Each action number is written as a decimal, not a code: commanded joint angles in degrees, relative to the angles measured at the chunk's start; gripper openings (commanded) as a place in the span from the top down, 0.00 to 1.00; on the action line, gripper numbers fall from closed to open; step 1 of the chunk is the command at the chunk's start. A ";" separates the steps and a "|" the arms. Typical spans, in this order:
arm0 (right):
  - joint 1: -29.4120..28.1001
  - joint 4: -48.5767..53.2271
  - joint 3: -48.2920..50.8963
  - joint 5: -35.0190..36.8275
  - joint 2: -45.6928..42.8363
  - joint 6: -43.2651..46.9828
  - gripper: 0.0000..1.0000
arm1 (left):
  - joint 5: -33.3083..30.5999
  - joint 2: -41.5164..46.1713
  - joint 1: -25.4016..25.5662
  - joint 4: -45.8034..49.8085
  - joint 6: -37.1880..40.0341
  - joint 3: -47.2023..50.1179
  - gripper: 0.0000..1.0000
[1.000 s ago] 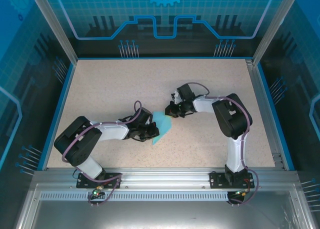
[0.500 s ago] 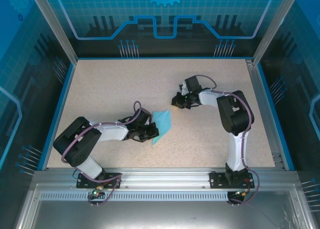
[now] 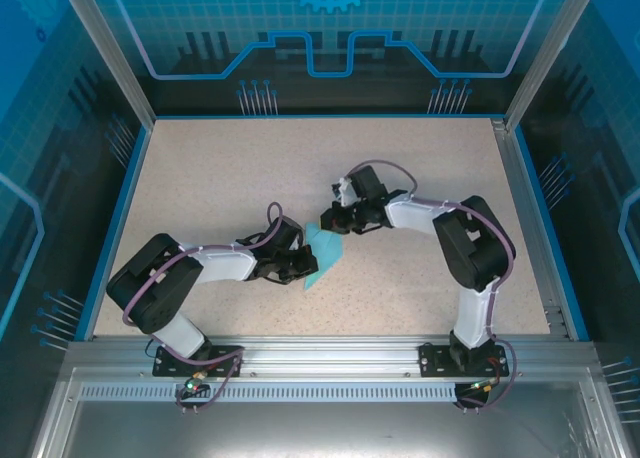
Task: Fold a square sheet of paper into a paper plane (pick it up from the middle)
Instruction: Fourth fold the wing at the center of the table.
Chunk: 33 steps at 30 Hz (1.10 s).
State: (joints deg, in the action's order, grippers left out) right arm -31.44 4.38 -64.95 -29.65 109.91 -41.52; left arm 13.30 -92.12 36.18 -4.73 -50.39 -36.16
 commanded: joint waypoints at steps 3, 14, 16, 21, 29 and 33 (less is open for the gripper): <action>-0.28 -2.69 2.88 -1.58 3.75 -1.84 0.95 | -1.83 -2.63 0.19 11.82 2.20 3.12 1.00; 0.28 0.94 5.77 4.43 7.38 0.30 0.97 | 1.61 1.84 0.07 13.48 2.89 0.98 1.00; 0.24 1.02 6.08 4.84 7.10 0.38 0.96 | 2.75 4.56 -0.52 14.37 1.63 -0.44 0.97; 0.15 0.75 6.55 4.84 7.39 0.22 0.96 | 5.52 8.33 -2.60 11.26 -3.74 -3.69 0.88; 0.07 0.32 6.60 4.69 7.89 -0.27 0.96 | 5.48 1.48 -2.87 1.86 -10.18 -7.07 0.84; 0.06 0.30 6.55 4.44 7.80 -0.49 0.96 | 4.98 -1.93 -2.86 1.35 -11.36 -7.73 0.84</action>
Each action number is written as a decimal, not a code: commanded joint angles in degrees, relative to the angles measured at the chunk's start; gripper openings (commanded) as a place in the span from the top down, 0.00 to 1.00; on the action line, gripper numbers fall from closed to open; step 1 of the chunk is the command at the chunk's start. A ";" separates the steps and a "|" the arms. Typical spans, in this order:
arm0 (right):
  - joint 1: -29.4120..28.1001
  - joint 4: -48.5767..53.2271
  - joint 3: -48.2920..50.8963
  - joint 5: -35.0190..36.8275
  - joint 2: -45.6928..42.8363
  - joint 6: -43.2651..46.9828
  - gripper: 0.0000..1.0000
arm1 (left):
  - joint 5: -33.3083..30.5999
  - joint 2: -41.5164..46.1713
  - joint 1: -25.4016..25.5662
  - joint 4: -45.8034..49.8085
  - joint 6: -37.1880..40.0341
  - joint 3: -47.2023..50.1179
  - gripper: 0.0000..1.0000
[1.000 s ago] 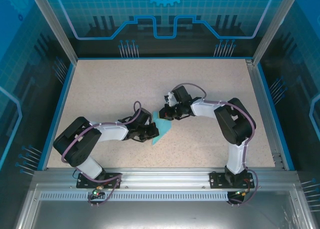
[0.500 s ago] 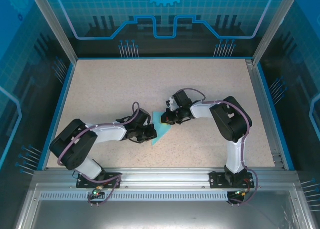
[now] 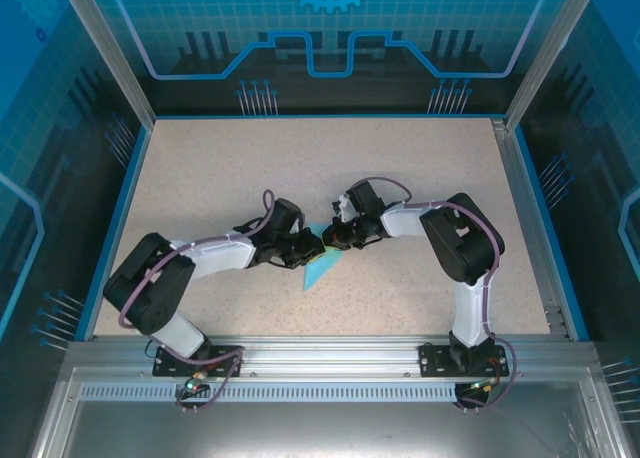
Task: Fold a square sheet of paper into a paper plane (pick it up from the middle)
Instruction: Fourth fold the wing at the center of the table.
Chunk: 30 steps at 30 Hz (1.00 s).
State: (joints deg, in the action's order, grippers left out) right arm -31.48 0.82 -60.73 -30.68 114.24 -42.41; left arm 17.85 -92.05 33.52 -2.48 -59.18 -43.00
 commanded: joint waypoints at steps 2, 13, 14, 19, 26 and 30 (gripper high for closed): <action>0.11 4.01 2.36 5.58 3.48 0.40 0.96 | 0.23 -2.97 -0.15 -1.13 -2.79 -0.48 0.84; 0.02 3.77 3.01 5.85 3.46 -0.29 0.96 | -0.17 -7.53 -0.01 4.45 -1.12 1.83 0.86; 0.06 3.80 3.03 5.94 3.42 -0.28 0.96 | -0.33 -7.54 0.03 5.72 -0.74 2.39 0.87; 0.03 4.62 2.82 6.68 3.69 -0.03 0.96 | 1.76 -4.89 0.21 7.14 1.38 7.00 0.86; 0.11 5.06 2.83 7.13 3.81 0.05 0.96 | 3.11 -2.45 0.59 11.34 5.18 8.36 0.86; 0.11 5.42 2.96 7.48 3.82 0.07 0.96 | 3.90 -2.39 0.70 12.82 6.87 8.55 0.86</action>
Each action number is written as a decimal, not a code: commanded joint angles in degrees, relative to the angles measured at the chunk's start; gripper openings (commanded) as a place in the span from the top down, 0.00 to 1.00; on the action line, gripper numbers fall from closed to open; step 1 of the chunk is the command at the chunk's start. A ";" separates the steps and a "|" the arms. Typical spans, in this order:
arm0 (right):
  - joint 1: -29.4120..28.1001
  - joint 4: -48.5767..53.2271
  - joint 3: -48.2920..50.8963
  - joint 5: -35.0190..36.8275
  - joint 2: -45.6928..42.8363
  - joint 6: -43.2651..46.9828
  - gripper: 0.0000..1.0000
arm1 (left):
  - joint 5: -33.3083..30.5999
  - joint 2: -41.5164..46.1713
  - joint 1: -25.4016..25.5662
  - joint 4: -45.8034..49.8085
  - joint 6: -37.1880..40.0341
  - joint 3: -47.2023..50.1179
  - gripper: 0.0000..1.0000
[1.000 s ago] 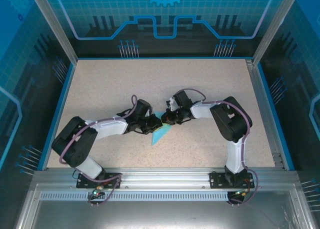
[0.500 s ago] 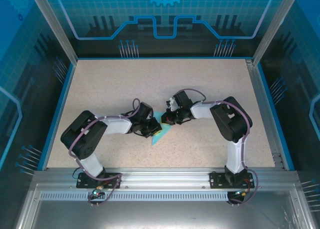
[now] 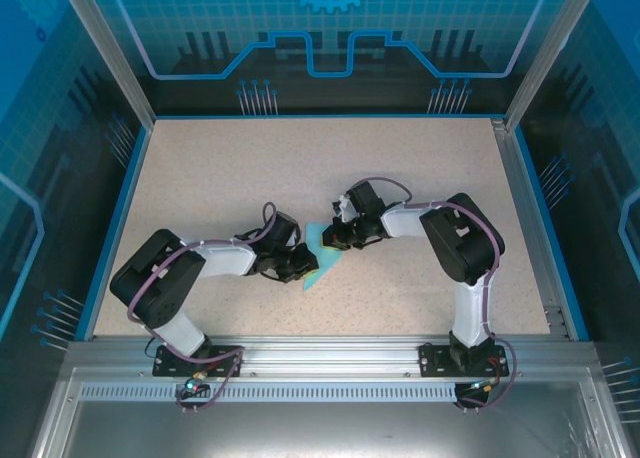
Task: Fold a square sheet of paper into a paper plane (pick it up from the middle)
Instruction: Fourth fold the wing at the center of the table.
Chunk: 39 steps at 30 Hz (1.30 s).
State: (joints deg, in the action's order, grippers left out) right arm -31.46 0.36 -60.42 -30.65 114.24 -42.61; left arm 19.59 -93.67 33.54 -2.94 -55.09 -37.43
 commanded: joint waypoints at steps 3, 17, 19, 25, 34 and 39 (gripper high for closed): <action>0.06 5.95 2.65 7.56 3.84 0.25 0.95 | 3.45 -0.90 0.75 14.30 4.38 3.22 0.86; 0.09 6.31 2.38 7.78 4.48 0.33 0.95 | 4.84 1.54 1.07 20.23 10.25 4.29 0.84; 0.12 6.41 2.36 7.80 4.34 0.35 0.95 | 4.14 1.56 1.05 21.87 11.04 3.99 0.84; 0.06 6.41 2.19 7.97 4.58 0.33 0.94 | 4.36 2.64 1.50 25.72 13.58 3.82 0.84; 0.03 6.56 2.15 7.95 4.86 0.33 0.94 | 4.14 3.49 1.71 29.27 16.32 4.03 0.83; 0.06 6.68 2.11 7.98 4.94 0.34 0.94 | 3.83 3.89 1.97 30.19 16.65 3.95 0.83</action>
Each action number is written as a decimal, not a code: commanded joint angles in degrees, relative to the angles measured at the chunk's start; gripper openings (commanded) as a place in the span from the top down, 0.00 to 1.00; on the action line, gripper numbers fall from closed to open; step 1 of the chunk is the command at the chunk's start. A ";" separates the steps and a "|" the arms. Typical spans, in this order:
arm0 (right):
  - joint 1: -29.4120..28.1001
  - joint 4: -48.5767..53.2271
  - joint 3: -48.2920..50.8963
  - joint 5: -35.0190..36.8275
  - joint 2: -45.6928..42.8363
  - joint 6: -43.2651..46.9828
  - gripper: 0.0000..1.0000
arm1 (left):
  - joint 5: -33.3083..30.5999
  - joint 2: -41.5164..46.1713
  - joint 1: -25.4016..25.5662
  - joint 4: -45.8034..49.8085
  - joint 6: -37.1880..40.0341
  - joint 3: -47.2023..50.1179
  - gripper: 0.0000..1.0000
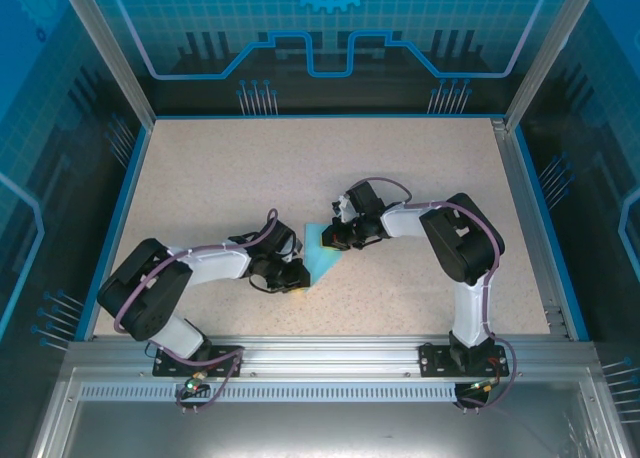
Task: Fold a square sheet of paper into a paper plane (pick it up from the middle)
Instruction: Fourth fold the wing at the center of the table.
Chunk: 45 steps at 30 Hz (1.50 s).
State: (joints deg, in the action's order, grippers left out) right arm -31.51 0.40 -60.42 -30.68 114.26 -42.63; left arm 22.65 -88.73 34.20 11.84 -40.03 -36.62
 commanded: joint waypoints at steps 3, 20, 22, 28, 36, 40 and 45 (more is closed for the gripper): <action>0.13 6.76 2.11 8.00 4.96 0.26 0.94 | 0.98 0.07 1.57 15.86 2.00 2.89 0.83; -0.11 6.59 1.37 7.31 4.92 0.27 0.93 | -0.37 14.03 -0.92 7.67 -5.16 0.48 0.75; -0.21 6.64 1.27 7.32 5.01 0.10 0.93 | 0.63 11.62 -0.89 4.81 -5.71 -2.02 0.75; -0.24 6.40 0.88 6.64 4.16 -0.05 0.93 | -0.93 3.30 -0.90 -1.44 -7.69 -8.33 0.78; -0.23 6.72 -0.61 5.91 3.51 -0.49 0.93 | -3.83 -5.68 -1.21 -3.44 -7.52 -10.89 0.86; -0.18 5.87 -1.29 4.72 2.53 -0.92 0.92 | -3.83 -9.21 -1.18 -2.81 -6.99 -10.03 0.92; -0.17 5.45 -2.03 3.79 -1.14 -0.35 0.92 | -5.53 -10.58 -1.23 -2.54 -7.00 -7.04 0.97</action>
State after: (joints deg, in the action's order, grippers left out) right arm -31.64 2.79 -62.02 -30.24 114.34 -43.46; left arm 19.77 -97.82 33.30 7.79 -47.07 -46.22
